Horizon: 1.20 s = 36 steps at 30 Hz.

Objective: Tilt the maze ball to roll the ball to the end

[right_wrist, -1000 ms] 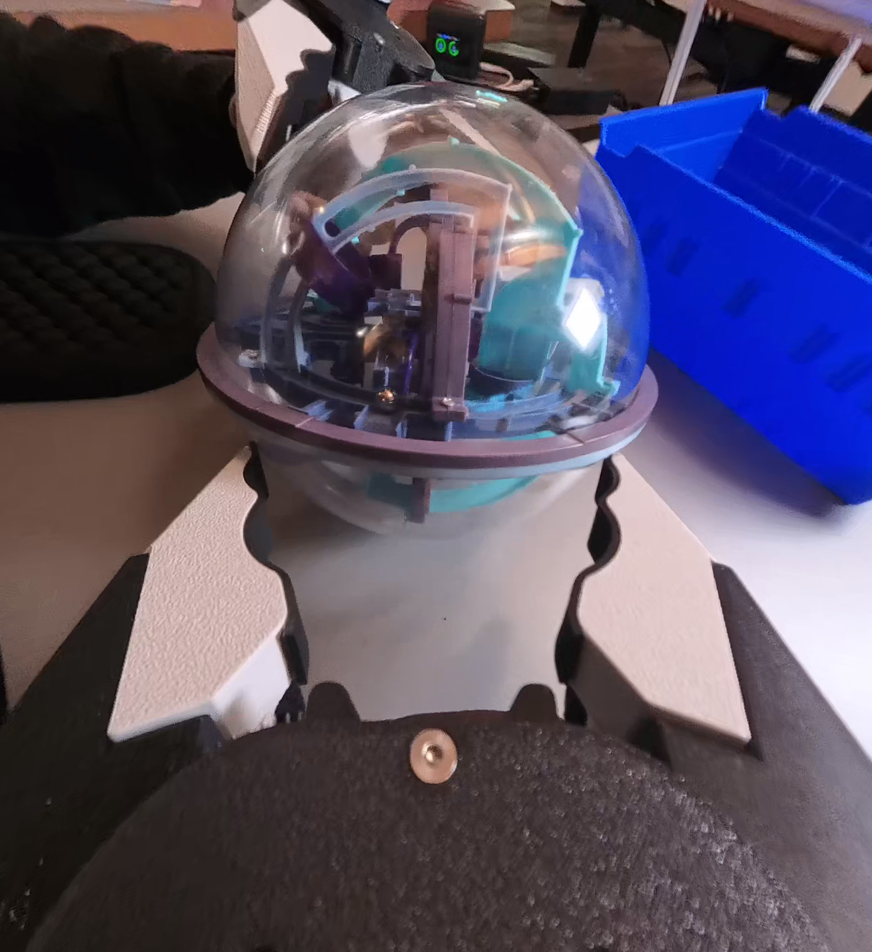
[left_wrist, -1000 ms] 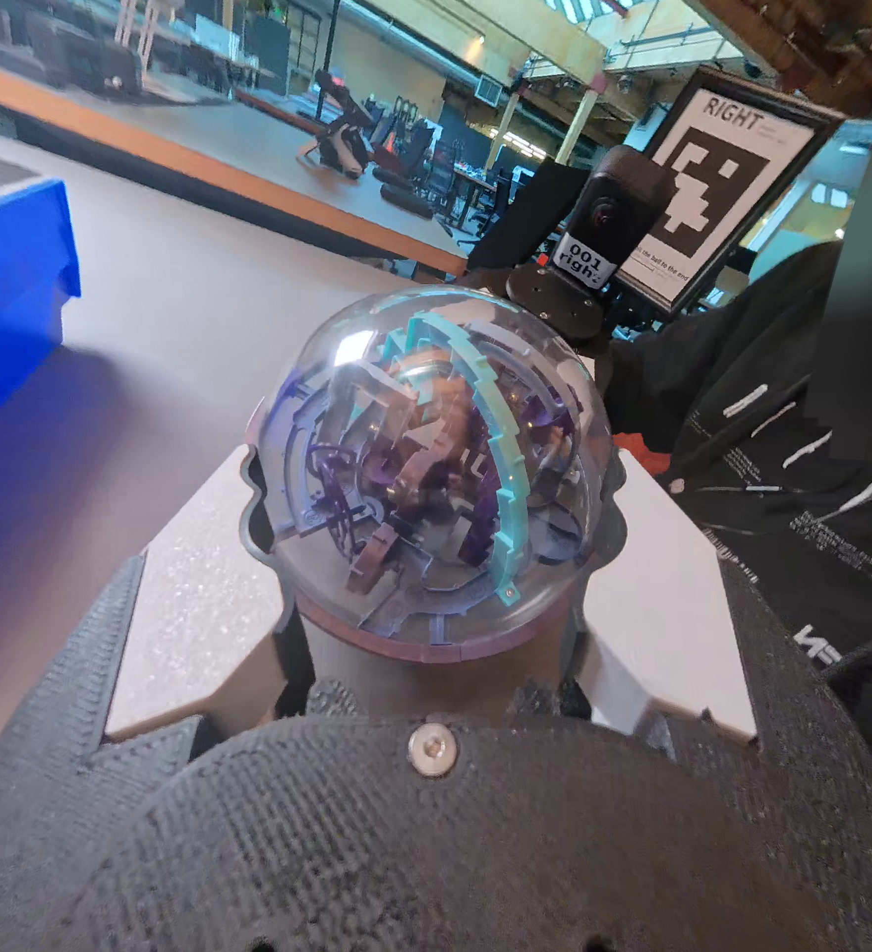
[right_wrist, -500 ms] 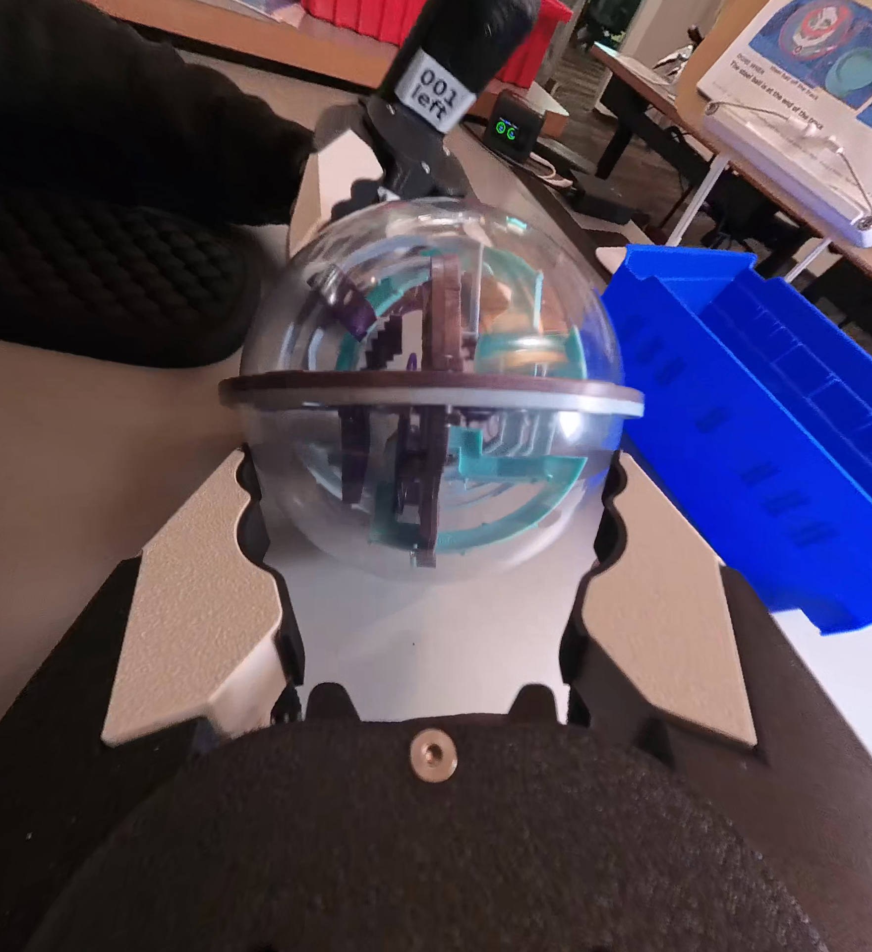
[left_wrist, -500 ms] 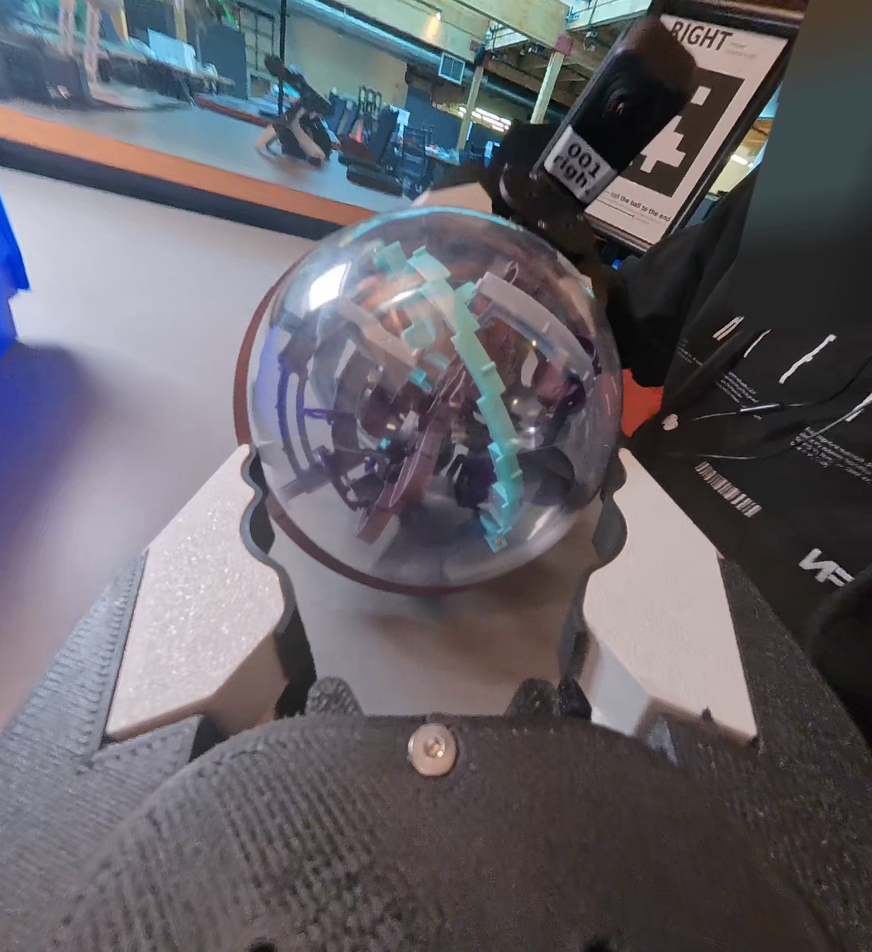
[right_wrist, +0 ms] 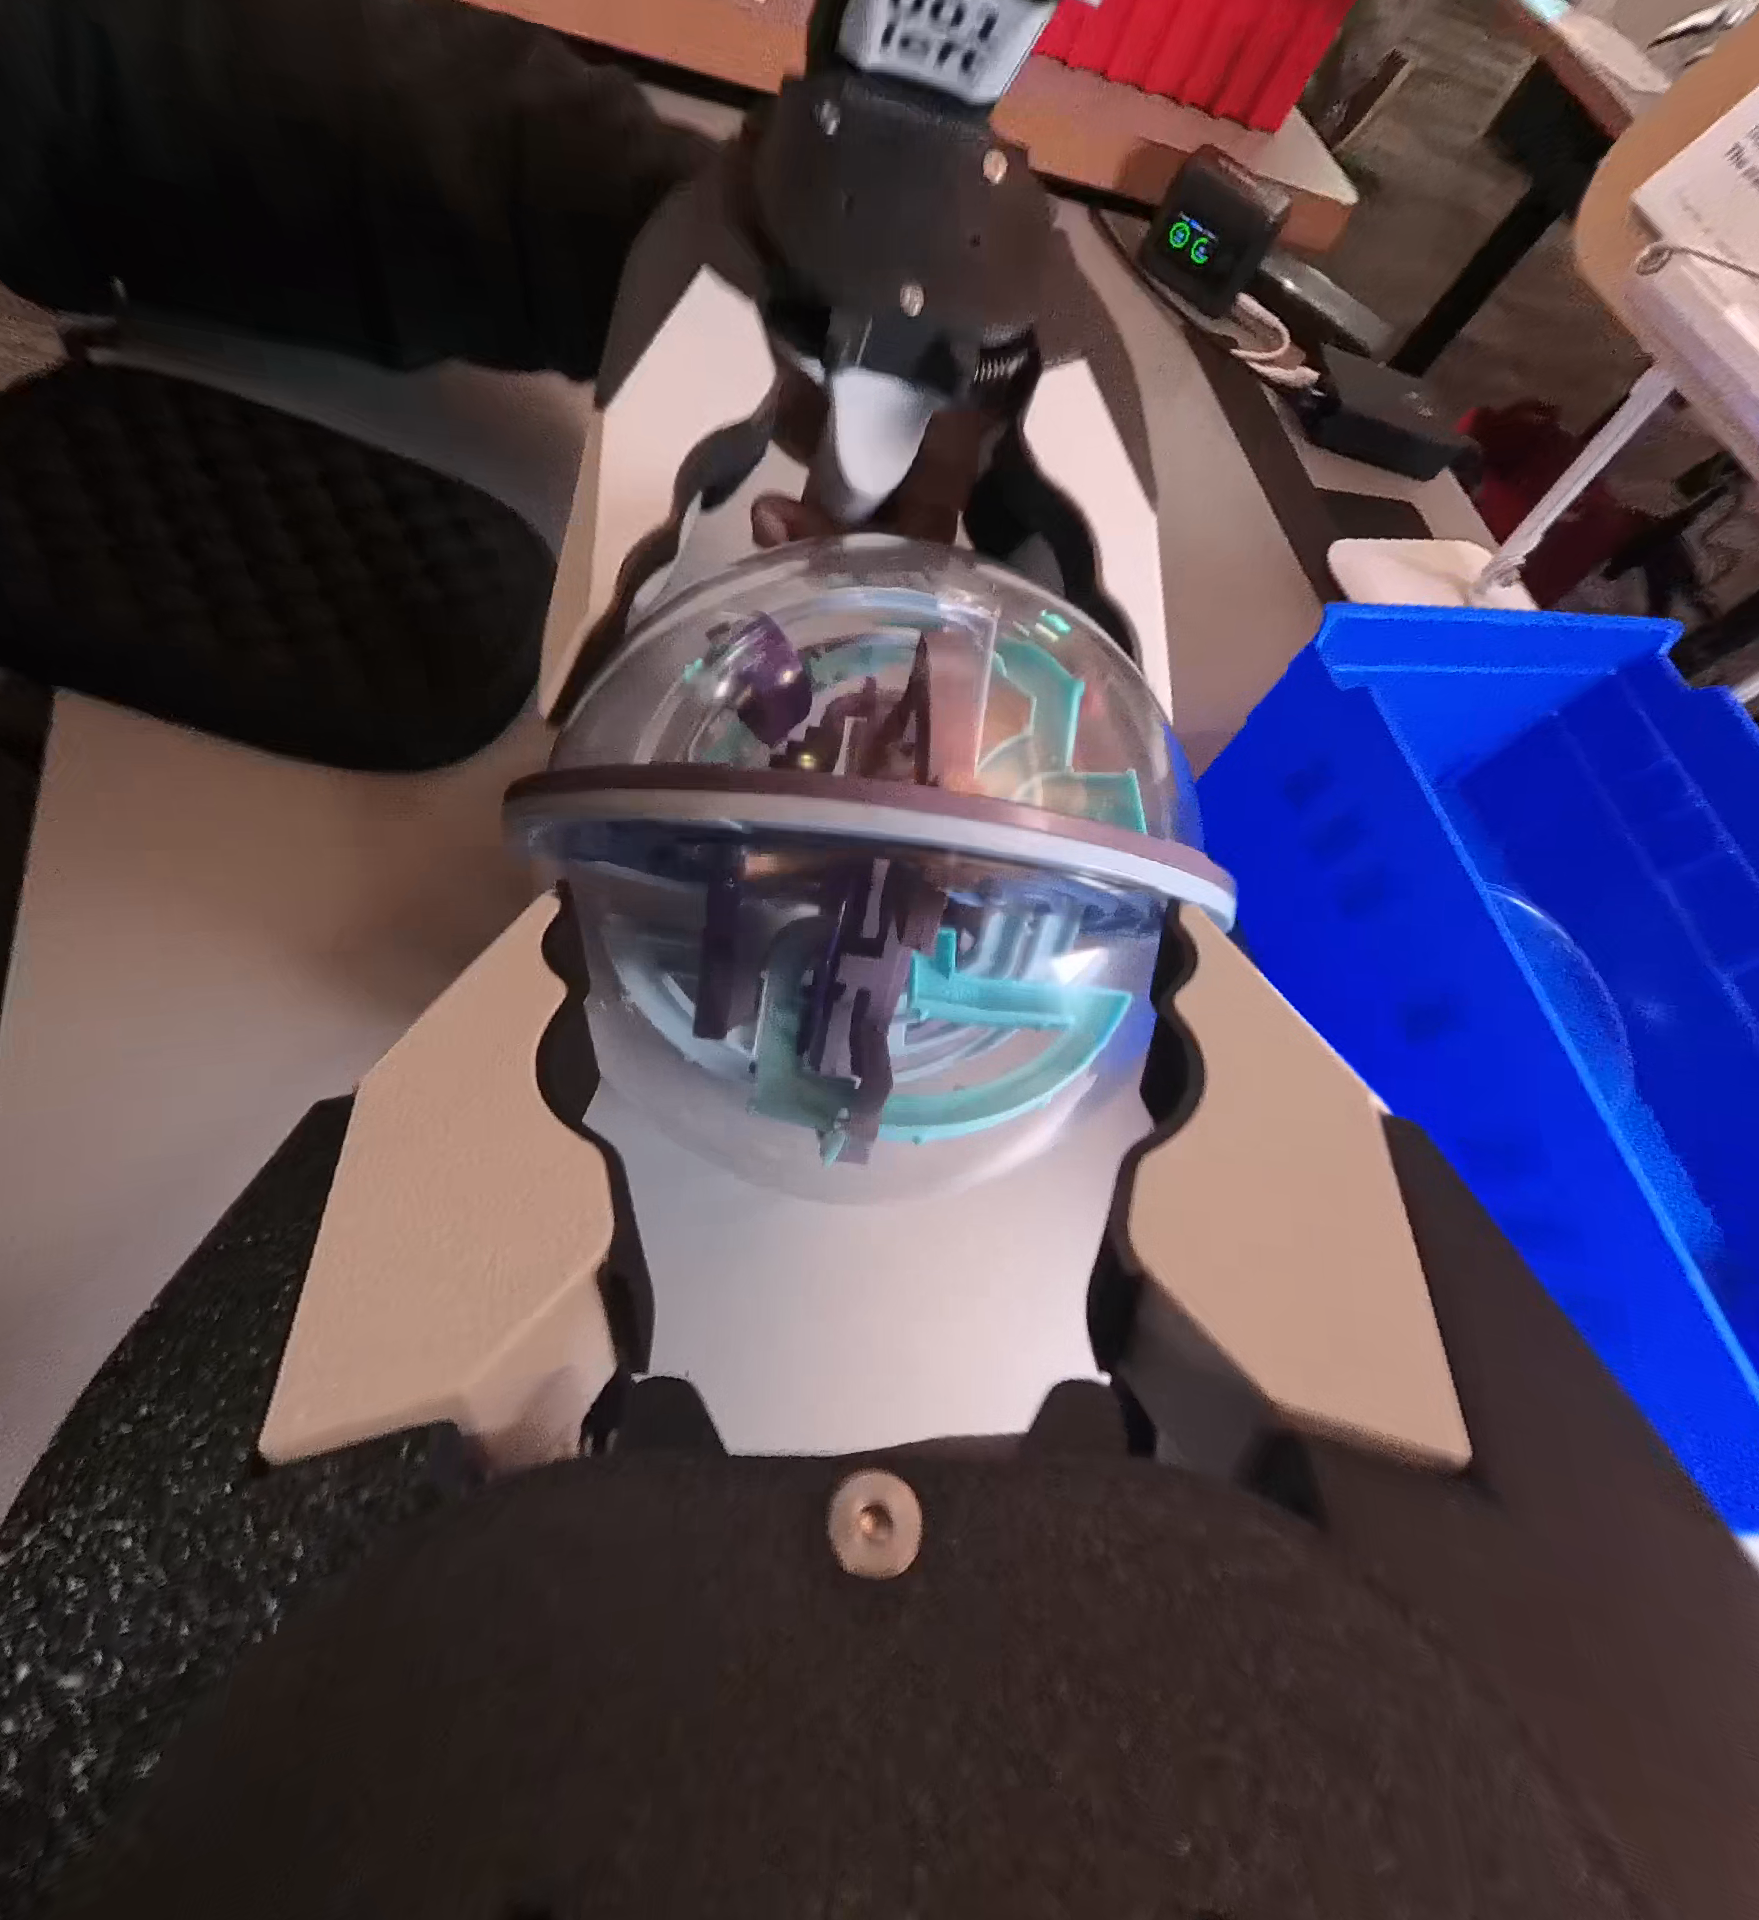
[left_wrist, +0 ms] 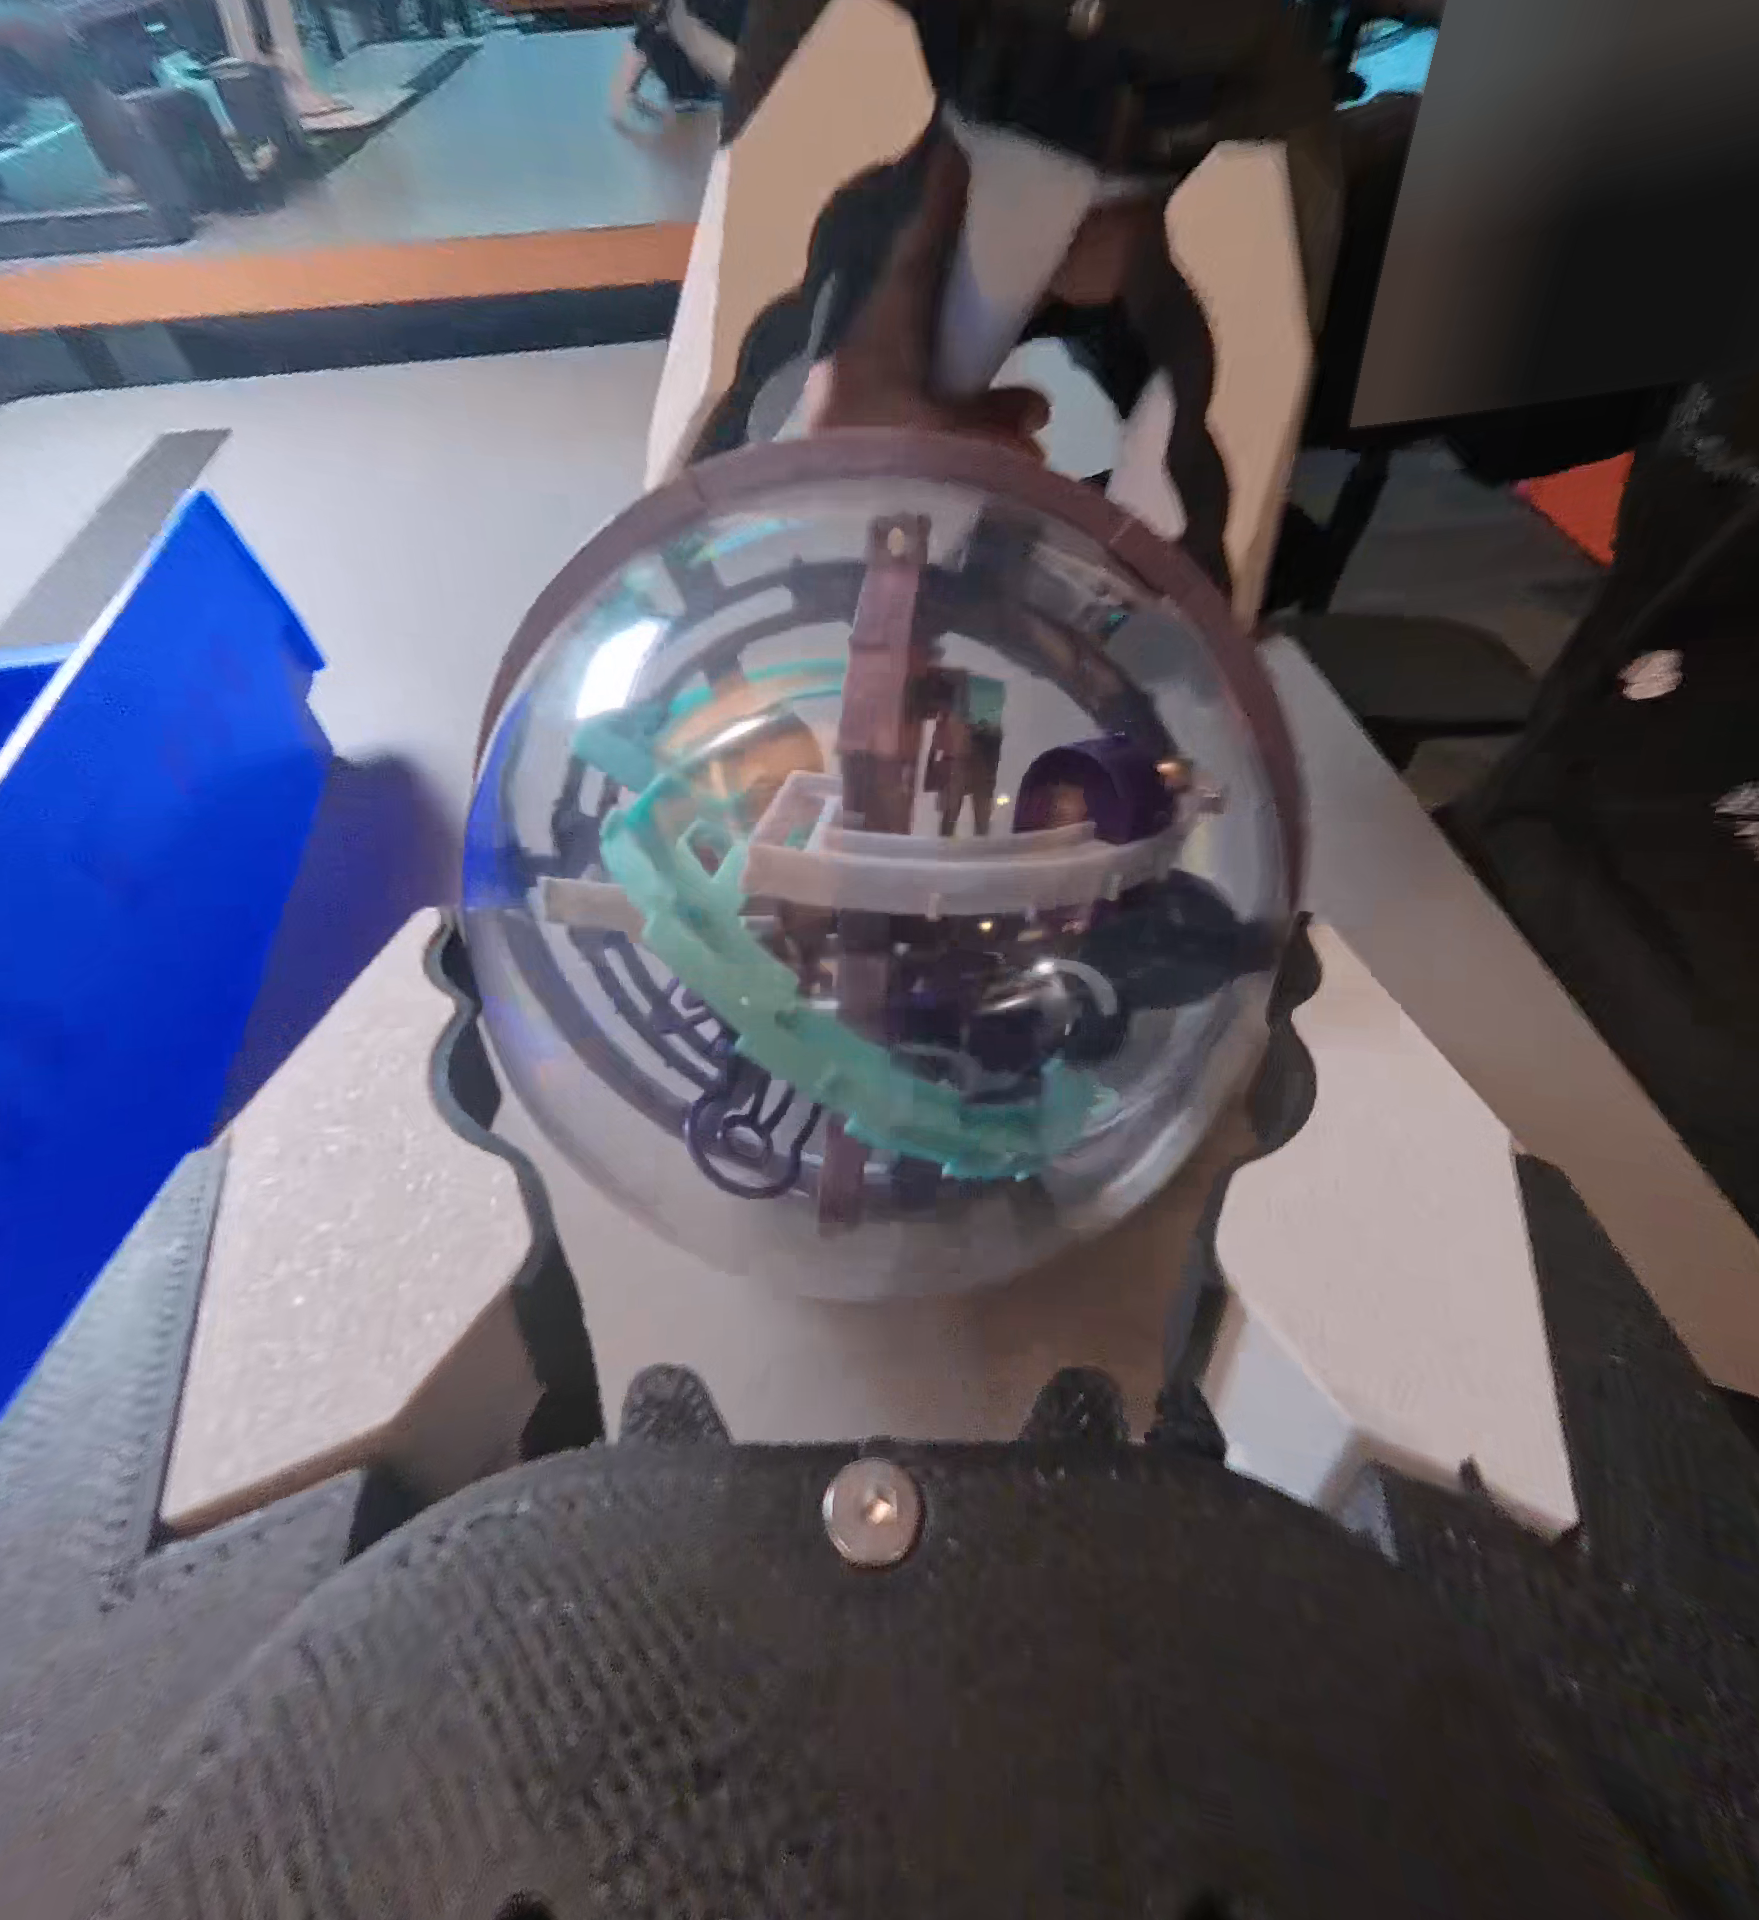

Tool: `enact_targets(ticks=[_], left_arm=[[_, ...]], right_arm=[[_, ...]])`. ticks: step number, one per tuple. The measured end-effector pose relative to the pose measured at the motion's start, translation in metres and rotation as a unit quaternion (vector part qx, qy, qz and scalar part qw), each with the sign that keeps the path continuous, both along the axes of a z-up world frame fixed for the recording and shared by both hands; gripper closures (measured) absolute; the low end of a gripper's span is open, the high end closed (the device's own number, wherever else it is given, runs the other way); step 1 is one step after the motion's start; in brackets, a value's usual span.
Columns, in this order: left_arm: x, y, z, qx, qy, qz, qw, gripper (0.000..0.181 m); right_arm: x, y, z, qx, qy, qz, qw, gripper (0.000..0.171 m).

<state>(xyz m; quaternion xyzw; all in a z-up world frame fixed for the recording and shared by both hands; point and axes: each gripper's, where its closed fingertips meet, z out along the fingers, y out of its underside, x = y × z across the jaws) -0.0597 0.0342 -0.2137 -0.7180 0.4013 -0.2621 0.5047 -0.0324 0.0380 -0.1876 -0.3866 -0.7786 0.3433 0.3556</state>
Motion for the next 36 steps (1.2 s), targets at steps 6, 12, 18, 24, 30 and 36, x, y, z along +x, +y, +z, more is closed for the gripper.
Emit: enact_targets(ticks=[6,12,18,24,30,36], left_arm=[[-0.018,0.0,0.001,-0.012,-0.119,0.021,0.993,0.034],[-0.023,-0.004,-0.002,-0.015,-0.165,0.024,0.986,0.038],[-0.005,-0.017,-0.028,-0.088,-0.139,-0.025,0.986,0.04],[0.008,-0.02,-0.045,-0.119,-0.092,-0.025,0.988,0.041],[0.005,-0.018,-0.051,-0.119,-0.051,-0.006,0.992,0.042],[-0.004,-0.007,-0.003,0.026,-0.018,0.04,0.999,0.032]], right_arm=[[-0.018,0.003,0.011,-0.066,0.012,0.004,0.998,0.054],[-0.003,0.012,-0.034,-0.128,-0.001,-0.056,0.99,0.041],[-0.007,-0.004,-0.021,-0.117,0.017,-0.041,0.992,0.034],[0.001,-0.005,-0.019,-0.086,-0.037,-0.02,0.995,0.034],[0.001,0.001,-0.019,-0.112,-0.06,-0.007,0.992,0.034],[-0.009,0.008,-0.02,-0.143,-0.144,0.0,0.979,0.034]])
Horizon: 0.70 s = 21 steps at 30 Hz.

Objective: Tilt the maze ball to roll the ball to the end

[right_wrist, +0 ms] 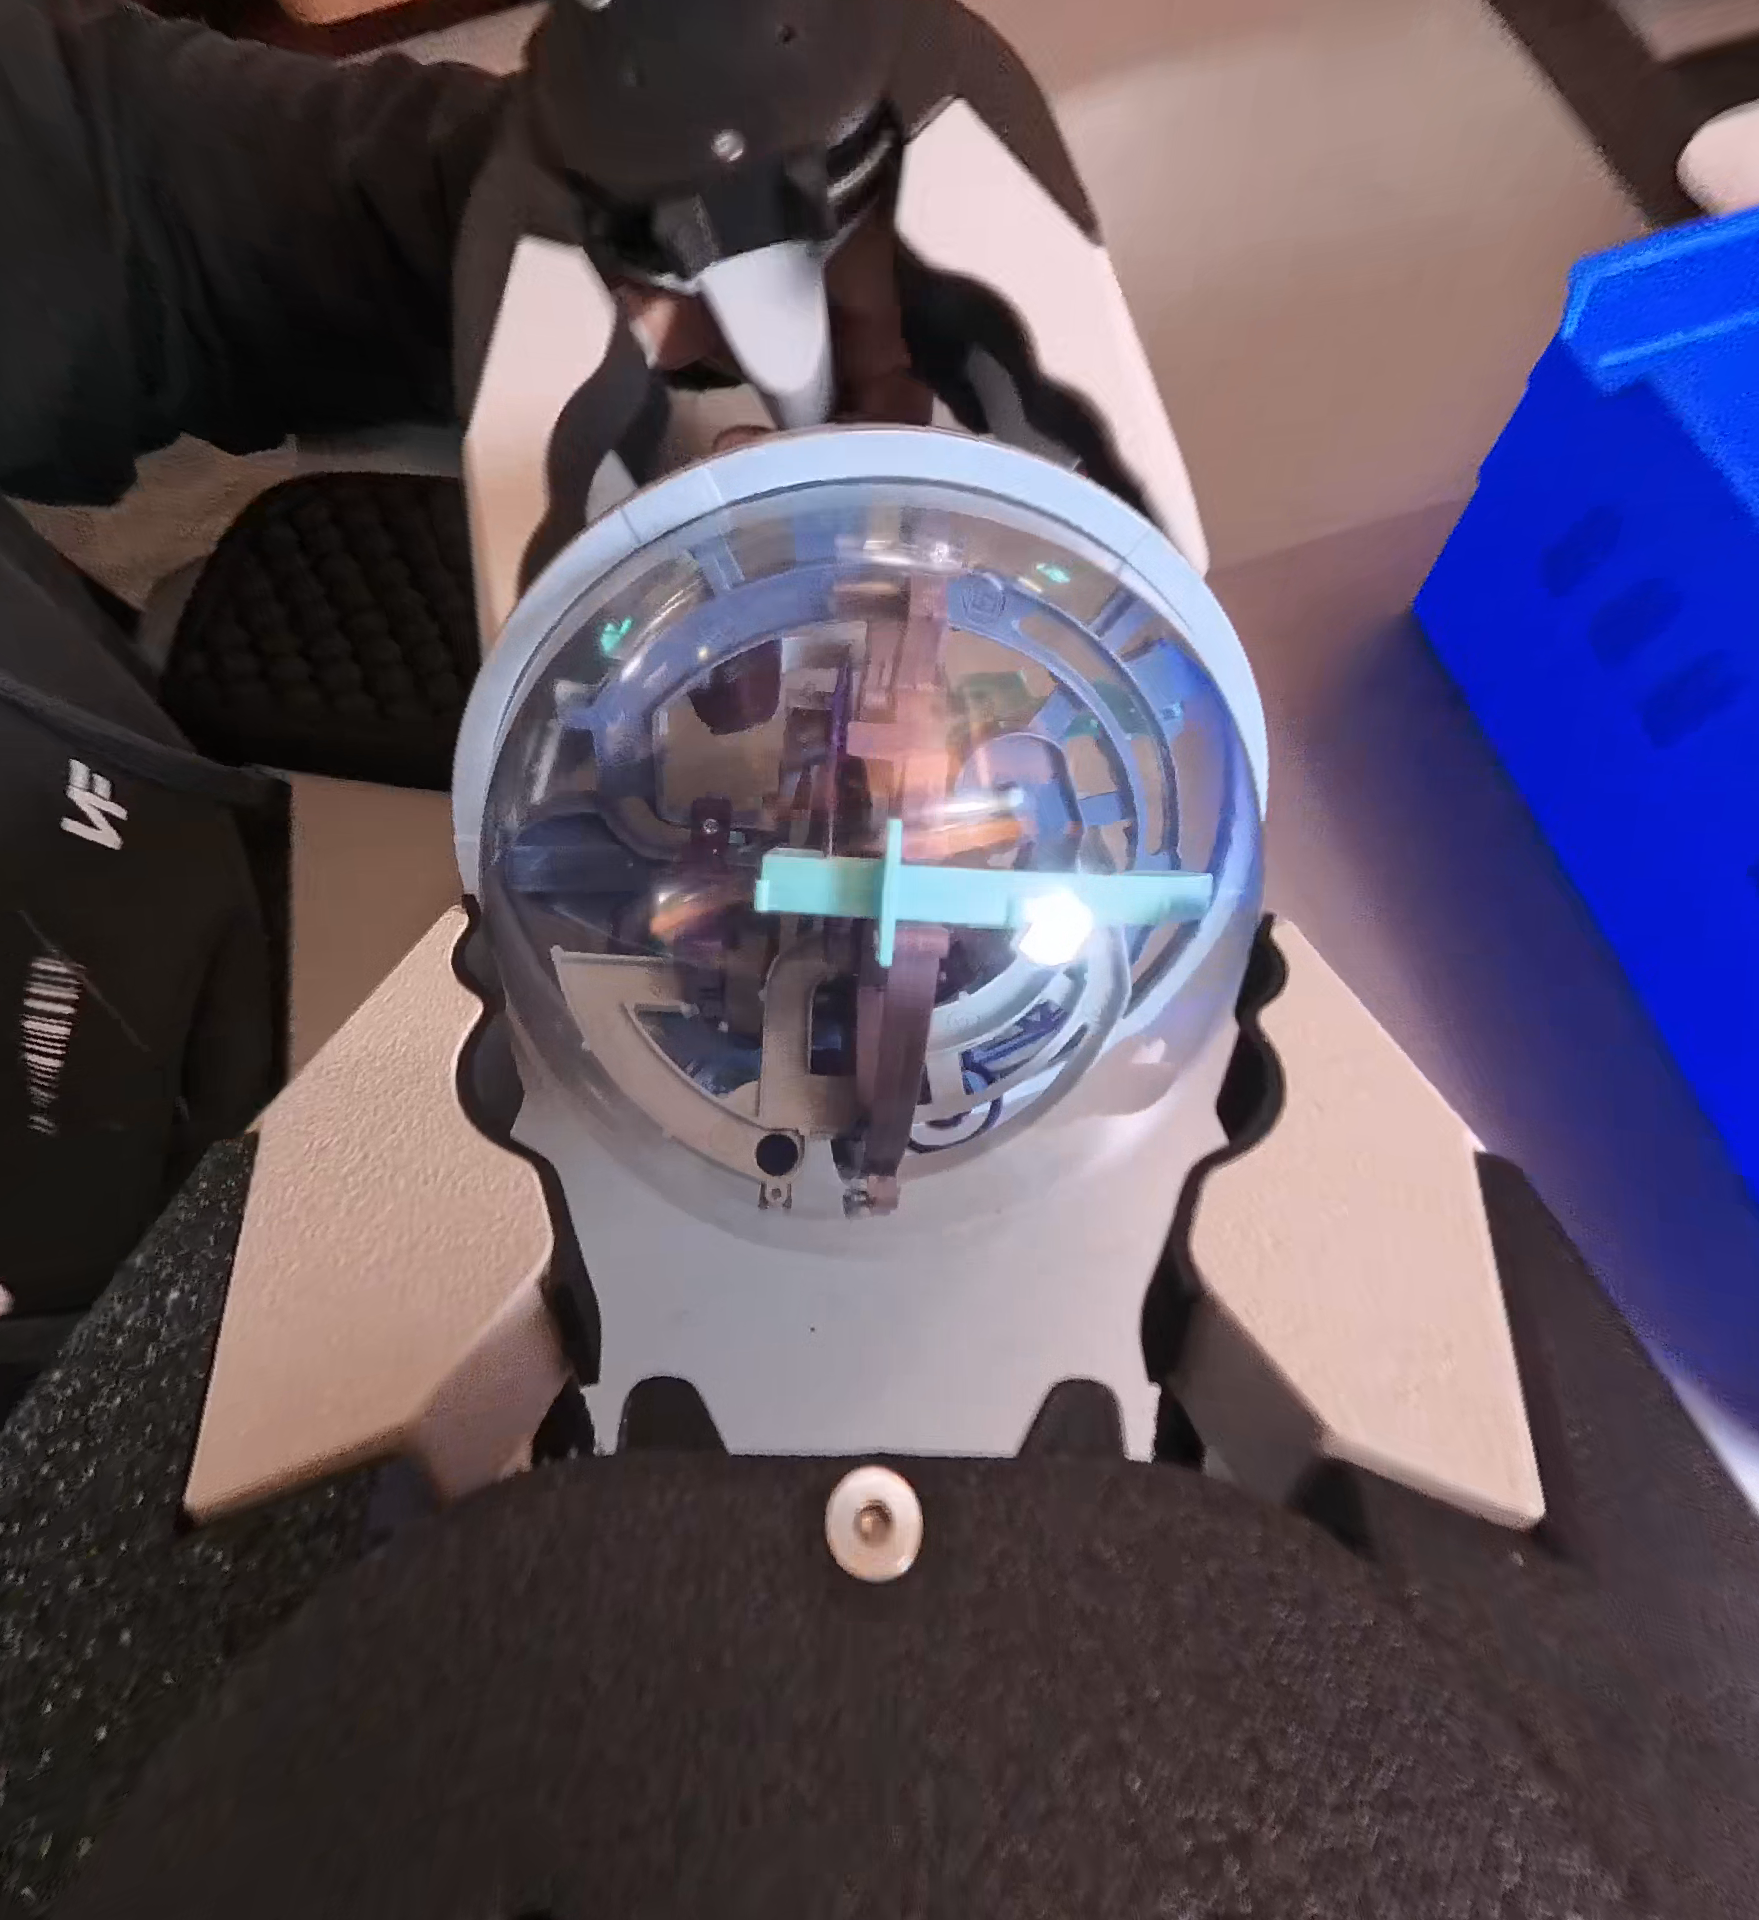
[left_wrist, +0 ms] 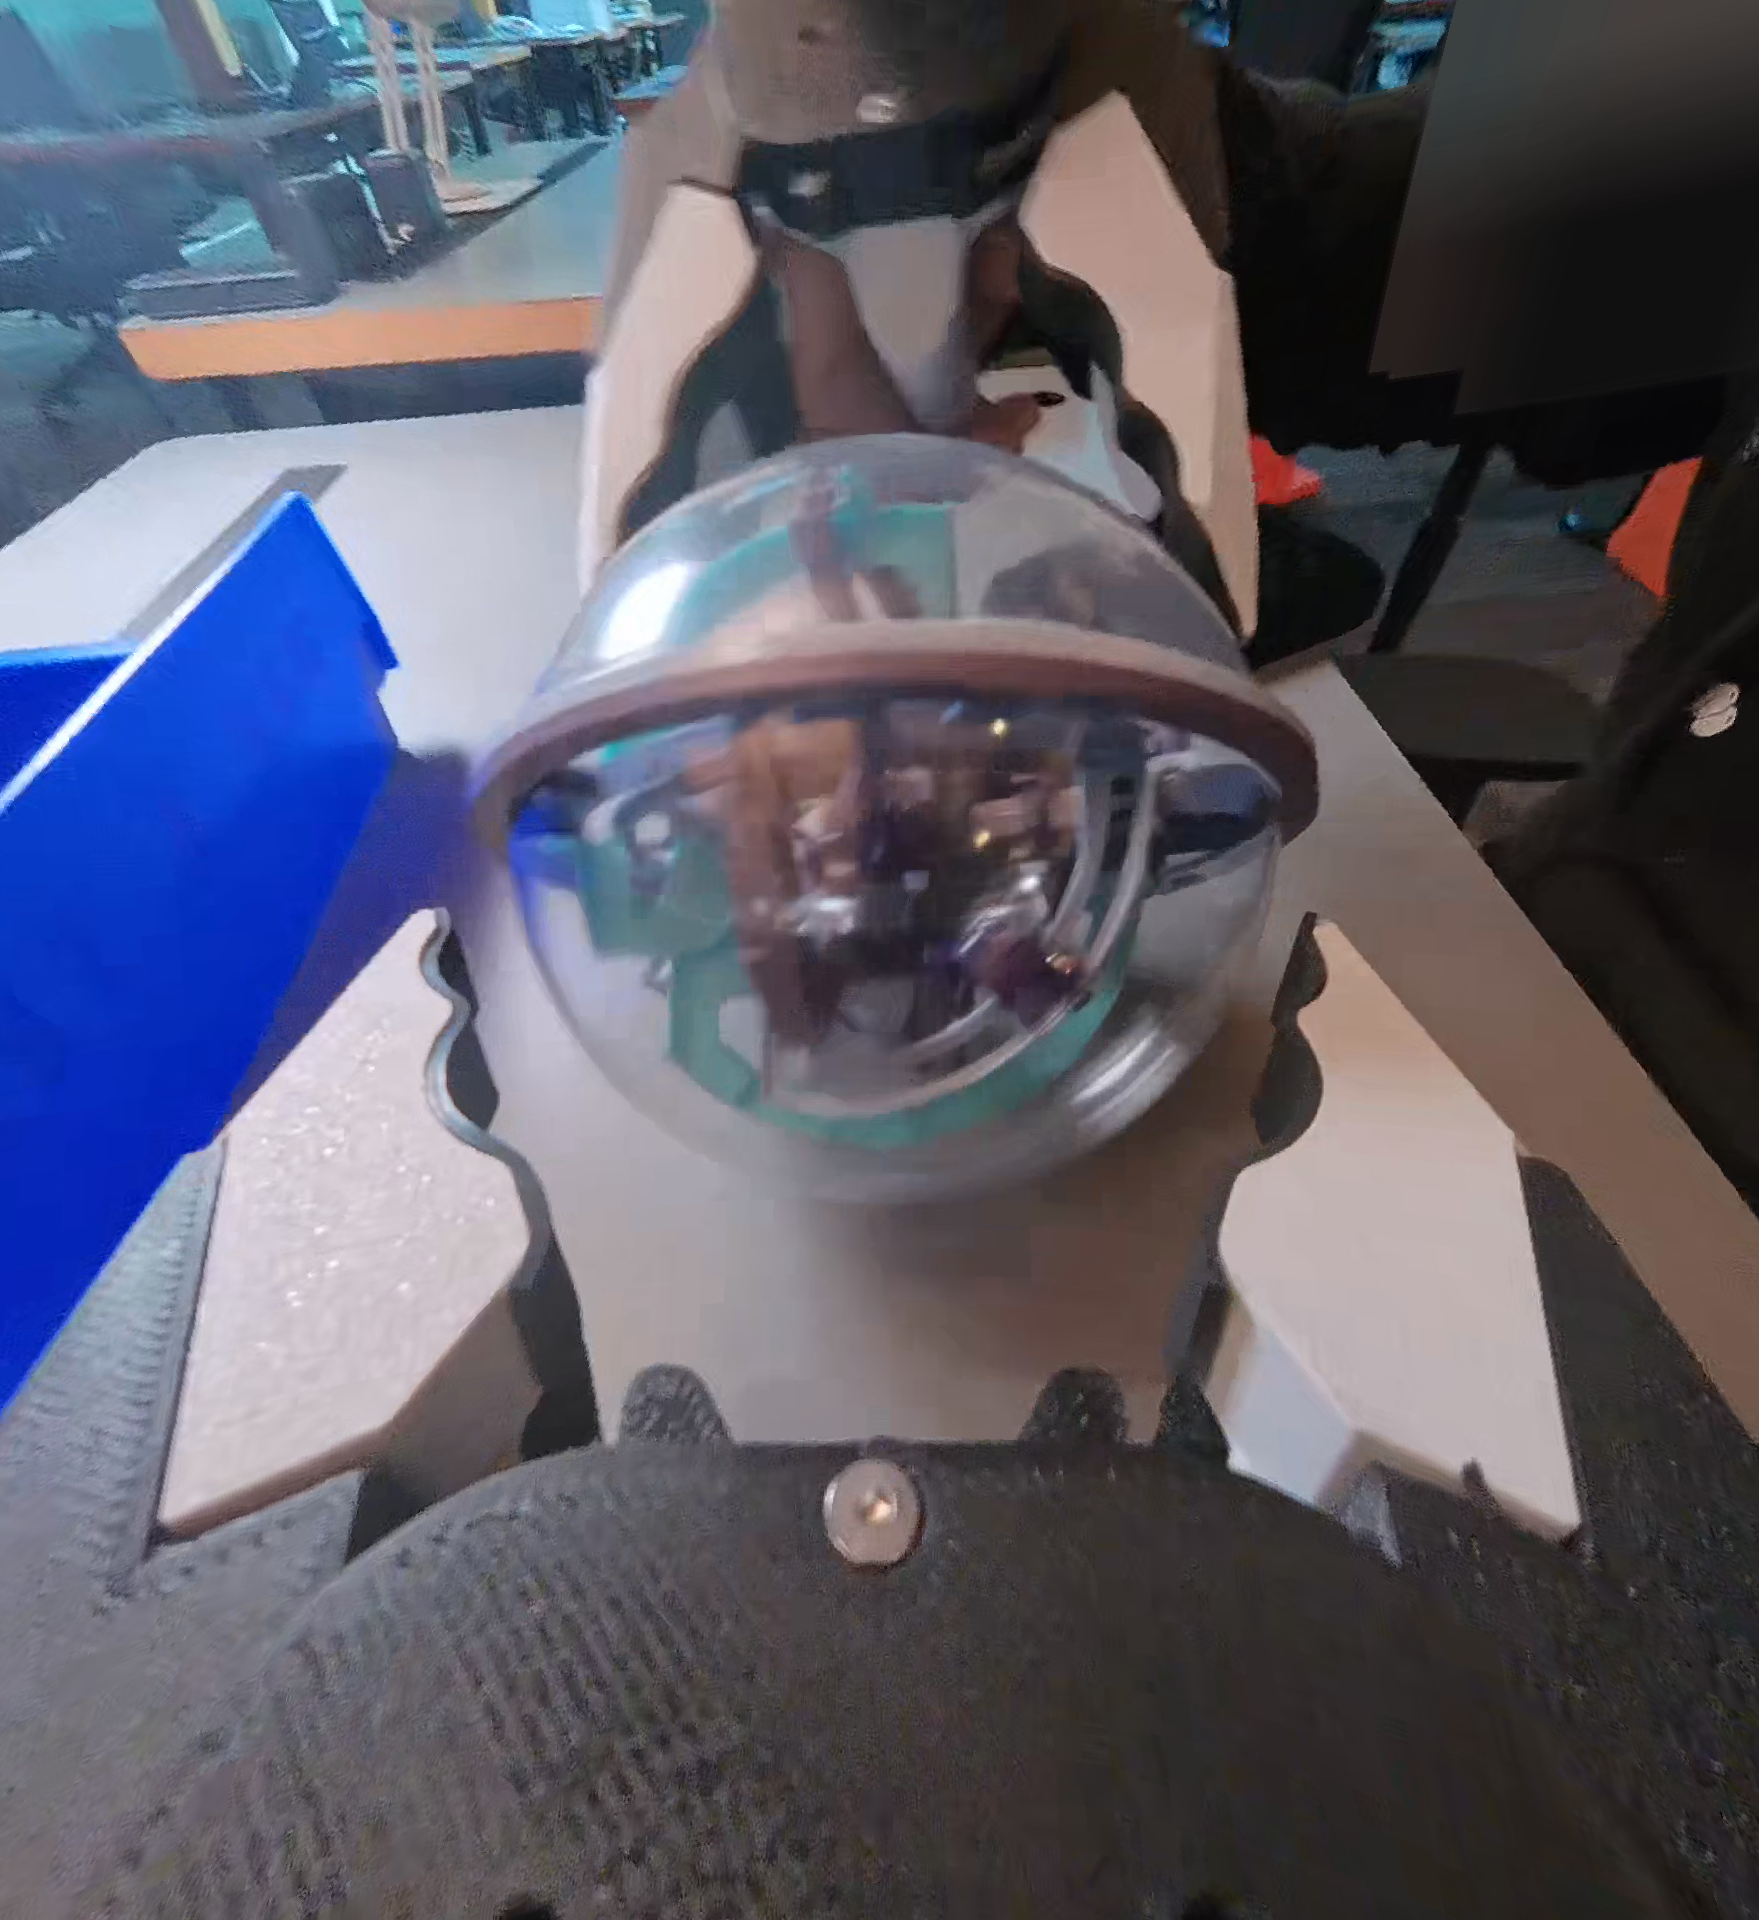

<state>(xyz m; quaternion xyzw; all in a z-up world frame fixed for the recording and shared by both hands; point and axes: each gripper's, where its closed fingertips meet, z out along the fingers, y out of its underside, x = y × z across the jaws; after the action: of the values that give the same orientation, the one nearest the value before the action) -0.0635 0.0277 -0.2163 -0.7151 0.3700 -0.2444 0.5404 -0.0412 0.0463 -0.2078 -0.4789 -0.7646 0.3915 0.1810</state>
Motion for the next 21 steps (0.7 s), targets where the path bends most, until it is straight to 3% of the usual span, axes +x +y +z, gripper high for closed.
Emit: enact_targets(ticks=[4,8,11,15,21], left_arm=[[-0.001,0.01,-0.019,-0.035,0.015,0.028,0.999,0.028],[-0.01,0.014,-0.028,-0.096,-0.04,0.042,0.994,0.029],[-0.011,0.016,-0.032,-0.143,-0.089,0.045,0.985,0.03],[-0.008,0.023,-0.031,-0.207,-0.161,0.05,0.964,0.032],[0.01,0.027,-0.035,-0.292,-0.235,0.047,0.926,0.033]], right_arm=[[-0.02,0.005,0.001,-0.069,-0.059,-0.001,0.996,0.034],[-0.036,0.014,0.009,-0.139,-0.004,-0.02,0.99,0.037],[-0.016,0.025,0.012,-0.15,0.058,-0.016,0.987,0.033],[0.011,0.037,-0.015,-0.084,0.1,-0.037,0.991,0.031],[0.004,0.039,-0.021,-0.034,0.14,-0.071,0.987,0.032]])
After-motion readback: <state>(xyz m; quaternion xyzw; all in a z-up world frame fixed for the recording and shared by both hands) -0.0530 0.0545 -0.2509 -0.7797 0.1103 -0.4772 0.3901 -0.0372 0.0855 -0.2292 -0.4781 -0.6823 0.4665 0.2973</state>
